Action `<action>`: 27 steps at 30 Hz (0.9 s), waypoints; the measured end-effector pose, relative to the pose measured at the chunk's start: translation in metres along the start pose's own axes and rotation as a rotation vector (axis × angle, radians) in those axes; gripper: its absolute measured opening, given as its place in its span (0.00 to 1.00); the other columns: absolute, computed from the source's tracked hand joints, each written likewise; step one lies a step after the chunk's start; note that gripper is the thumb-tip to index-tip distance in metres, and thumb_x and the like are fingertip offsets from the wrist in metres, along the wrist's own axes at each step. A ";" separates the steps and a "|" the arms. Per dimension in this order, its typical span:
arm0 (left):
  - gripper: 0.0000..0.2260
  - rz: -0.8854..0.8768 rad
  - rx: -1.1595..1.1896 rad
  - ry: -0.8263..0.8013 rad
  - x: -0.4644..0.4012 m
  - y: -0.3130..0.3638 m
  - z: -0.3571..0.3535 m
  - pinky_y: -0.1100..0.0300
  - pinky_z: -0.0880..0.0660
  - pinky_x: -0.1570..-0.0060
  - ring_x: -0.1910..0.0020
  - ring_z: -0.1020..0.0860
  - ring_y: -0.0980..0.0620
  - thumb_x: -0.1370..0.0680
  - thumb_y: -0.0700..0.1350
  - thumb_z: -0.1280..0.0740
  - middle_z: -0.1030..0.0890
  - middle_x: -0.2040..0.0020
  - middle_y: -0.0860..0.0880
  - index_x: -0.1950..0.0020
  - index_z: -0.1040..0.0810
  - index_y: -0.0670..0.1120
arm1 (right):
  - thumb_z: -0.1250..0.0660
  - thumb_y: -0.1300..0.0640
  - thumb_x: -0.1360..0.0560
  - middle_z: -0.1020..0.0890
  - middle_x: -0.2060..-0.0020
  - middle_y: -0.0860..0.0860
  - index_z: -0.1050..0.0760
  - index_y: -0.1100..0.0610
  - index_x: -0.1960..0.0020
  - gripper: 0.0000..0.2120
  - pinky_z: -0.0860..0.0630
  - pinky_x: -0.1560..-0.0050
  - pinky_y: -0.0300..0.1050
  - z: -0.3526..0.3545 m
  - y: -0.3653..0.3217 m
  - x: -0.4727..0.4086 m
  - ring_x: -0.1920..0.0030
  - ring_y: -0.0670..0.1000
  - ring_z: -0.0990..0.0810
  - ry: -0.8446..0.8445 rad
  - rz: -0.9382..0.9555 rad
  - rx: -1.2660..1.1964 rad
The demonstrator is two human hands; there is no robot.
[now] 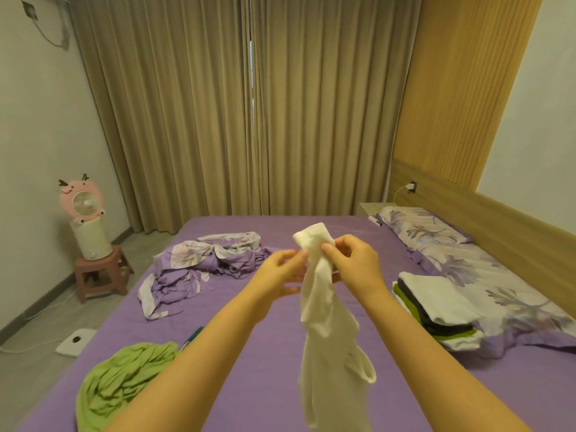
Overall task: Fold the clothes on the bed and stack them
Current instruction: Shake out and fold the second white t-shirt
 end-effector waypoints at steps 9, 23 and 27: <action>0.08 -0.068 0.033 -0.025 -0.014 0.009 -0.043 0.51 0.21 0.50 0.54 0.19 0.48 0.17 0.45 0.41 0.19 0.52 0.45 0.48 0.27 0.42 | 0.31 0.55 0.27 0.20 0.60 0.48 0.25 0.54 0.58 0.04 0.28 0.61 0.41 0.054 0.013 -0.026 0.57 0.50 0.22 0.011 0.076 0.185; 0.05 -0.175 -0.147 -0.147 -0.027 0.057 -0.064 0.57 0.29 0.61 0.63 0.25 0.50 0.22 0.46 0.32 0.21 0.61 0.47 0.57 0.19 0.48 | 0.31 0.60 0.25 0.17 0.54 0.44 0.23 0.49 0.43 0.12 0.24 0.54 0.38 0.036 0.011 -0.005 0.53 0.43 0.21 -0.533 0.166 -0.009; 0.15 -0.093 -0.136 -0.089 -0.017 0.032 -0.041 0.61 0.26 0.58 0.59 0.23 0.54 0.23 0.57 0.35 0.20 0.57 0.51 0.49 0.22 0.46 | 0.33 0.61 0.24 0.20 0.64 0.52 0.20 0.57 0.56 0.04 0.29 0.62 0.41 0.030 0.013 -0.013 0.64 0.45 0.26 -0.404 0.113 -0.033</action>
Point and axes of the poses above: each hand's wrist, its own x-axis away from the middle knuckle, its own z-axis out of the back of the hand, y = z × x, the point moved 6 cm from there along -x, towards the middle knuckle
